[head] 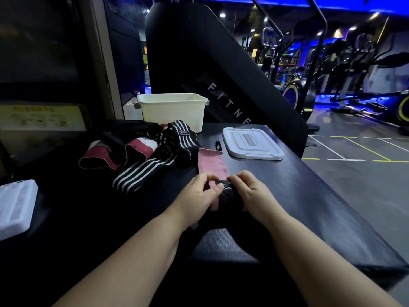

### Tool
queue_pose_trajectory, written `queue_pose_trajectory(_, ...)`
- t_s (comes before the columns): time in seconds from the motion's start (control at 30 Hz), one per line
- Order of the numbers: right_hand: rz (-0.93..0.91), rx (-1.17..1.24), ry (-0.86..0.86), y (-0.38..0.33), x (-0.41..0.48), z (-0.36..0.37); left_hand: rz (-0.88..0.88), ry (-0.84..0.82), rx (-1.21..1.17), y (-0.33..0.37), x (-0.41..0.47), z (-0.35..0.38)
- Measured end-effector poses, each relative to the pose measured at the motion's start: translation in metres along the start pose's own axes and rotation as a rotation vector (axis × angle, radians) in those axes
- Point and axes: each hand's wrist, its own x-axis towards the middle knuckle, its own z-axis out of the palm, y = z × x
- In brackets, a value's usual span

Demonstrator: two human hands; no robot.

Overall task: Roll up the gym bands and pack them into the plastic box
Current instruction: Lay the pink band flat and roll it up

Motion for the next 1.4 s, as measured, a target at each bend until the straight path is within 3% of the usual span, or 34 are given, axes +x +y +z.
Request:
queue_pose_trajectory(0.23,-0.085,0.057,-0.130,0.010,-0.001,-0.010,-0.002,0.086,0.044,0.006,0.001,0.004)
queue_pose_trajectory(0.37,-0.050,0.115,-0.101,0.008,-0.001,-0.008,0.062,0.135,0.090,0.005,0.001,0.004)
queue_pose_trajectory(0.47,-0.039,0.069,-0.051,0.010,0.001,-0.007,0.121,0.076,0.066,0.005,-0.001,0.002)
queue_pose_trajectory(0.63,-0.015,0.143,-0.002,0.007,0.000,-0.008,0.048,-0.091,0.084,0.003,-0.001,-0.003)
queue_pose_trajectory(0.9,-0.024,0.199,-0.157,0.019,0.003,-0.013,0.036,-0.043,0.014,-0.001,0.006,-0.002)
queue_pose_trajectory(1.1,-0.079,0.055,-0.118,0.013,0.002,-0.010,0.031,-0.011,0.001,0.004,0.006,-0.001)
queue_pose_trajectory(1.4,-0.111,0.034,-0.097,0.015,-0.001,-0.011,-0.021,0.039,-0.054,0.004,0.007,0.002)
